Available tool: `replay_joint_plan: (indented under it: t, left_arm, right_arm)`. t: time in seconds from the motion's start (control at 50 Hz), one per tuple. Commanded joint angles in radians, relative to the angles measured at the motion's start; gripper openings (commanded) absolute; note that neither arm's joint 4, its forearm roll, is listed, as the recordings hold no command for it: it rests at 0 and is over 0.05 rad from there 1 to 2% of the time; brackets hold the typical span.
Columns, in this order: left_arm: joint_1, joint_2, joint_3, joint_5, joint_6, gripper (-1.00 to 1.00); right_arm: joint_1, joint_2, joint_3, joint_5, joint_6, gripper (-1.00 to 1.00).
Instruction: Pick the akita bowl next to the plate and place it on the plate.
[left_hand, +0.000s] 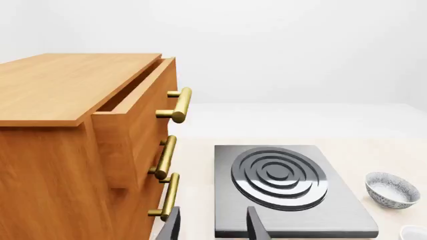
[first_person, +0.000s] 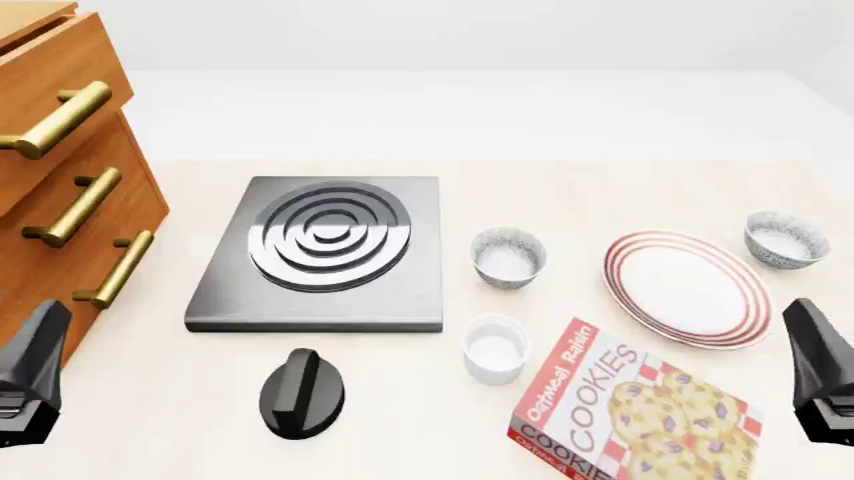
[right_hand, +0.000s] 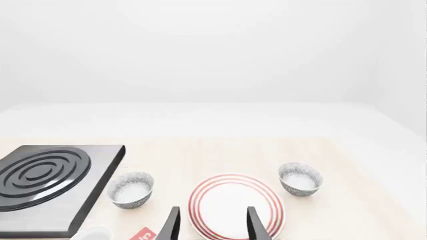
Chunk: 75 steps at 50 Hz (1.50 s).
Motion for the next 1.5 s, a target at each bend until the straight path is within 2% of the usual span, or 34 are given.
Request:
replay_joint_plan:
  t: [0.02,0.08,0.48,0.78,0.94,1.5]
  left_arm:
    - [0.0,0.0,0.0,0.0,0.0,1.0]
    - [0.0,0.0,0.0,0.0,0.0,1.0]
    - [0.0,0.0,0.0,0.0,0.0,1.0]
    - [0.0,0.0,0.0,0.0,0.0,1.0]
    - [0.0,0.0,0.0,0.0,0.0,1.0]
    - [0.0,0.0,0.0,0.0,0.0,1.0]
  right_arm:
    - [-0.008,0.019,-0.005,-0.005,0.002,1.0]
    - [0.001,-0.006,-0.008,0.008,-0.014,1.0]
    - [0.0,0.016,-0.03,0.012,-0.02,1.0]
    - [0.015,0.043,-0.144,0.061,-0.024,1.0]
    - [0.028,0.074,-0.195,0.053,-0.028,1.0]
    - [0.055,0.323,-0.269,-0.14,-0.034,1.0]
